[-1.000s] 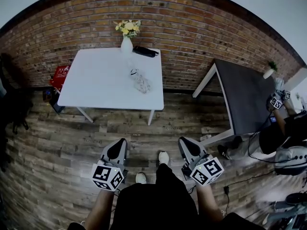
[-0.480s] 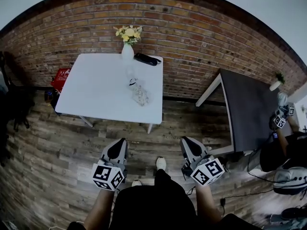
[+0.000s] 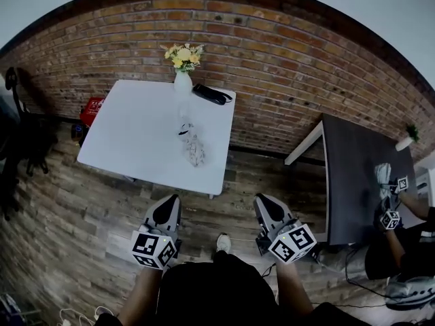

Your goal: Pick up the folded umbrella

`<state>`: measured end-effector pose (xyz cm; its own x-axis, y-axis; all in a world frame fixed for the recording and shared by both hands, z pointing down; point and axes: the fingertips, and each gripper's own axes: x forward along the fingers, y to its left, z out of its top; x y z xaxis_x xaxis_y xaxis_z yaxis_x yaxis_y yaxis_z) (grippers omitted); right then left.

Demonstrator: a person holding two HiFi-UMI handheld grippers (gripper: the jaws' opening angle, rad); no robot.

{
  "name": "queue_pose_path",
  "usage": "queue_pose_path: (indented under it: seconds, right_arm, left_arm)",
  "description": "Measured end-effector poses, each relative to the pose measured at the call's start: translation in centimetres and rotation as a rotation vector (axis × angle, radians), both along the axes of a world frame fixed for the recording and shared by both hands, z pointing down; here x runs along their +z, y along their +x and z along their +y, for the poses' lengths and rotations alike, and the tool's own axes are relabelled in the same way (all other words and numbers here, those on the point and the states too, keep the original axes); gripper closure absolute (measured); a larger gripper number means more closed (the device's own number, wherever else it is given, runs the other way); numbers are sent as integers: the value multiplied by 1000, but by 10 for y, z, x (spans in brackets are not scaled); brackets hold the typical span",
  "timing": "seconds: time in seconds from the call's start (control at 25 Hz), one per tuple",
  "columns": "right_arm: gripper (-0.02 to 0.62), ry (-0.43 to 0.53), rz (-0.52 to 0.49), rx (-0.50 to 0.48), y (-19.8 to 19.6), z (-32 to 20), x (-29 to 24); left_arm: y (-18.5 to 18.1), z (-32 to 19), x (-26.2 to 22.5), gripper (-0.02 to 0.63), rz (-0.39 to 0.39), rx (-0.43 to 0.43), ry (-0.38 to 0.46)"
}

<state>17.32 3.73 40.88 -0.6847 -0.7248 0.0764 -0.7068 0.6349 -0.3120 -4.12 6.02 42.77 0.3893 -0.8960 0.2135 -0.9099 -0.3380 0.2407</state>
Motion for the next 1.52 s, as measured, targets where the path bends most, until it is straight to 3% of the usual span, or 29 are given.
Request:
queue_pose_path:
  seconds: [0.28,0.6,1.12,1.52]
  right_arm:
    - [572,-13,-8,-128,18,-42,8]
    - [572,-44,-28,-194,28,-69,19]
    - [572,-53,-26,-214,12,-98,26]
    - [572,-51,7,-193,-20,-140,28]
  left_arm:
    - [28,-28,2,592,-1,-105,-3]
    - [43,-42,14,592,-19,-151,-43]
    - [38,-85,34,592,-33,-161,-92]
    - [13,-138,56,592,-38,-126,-124]
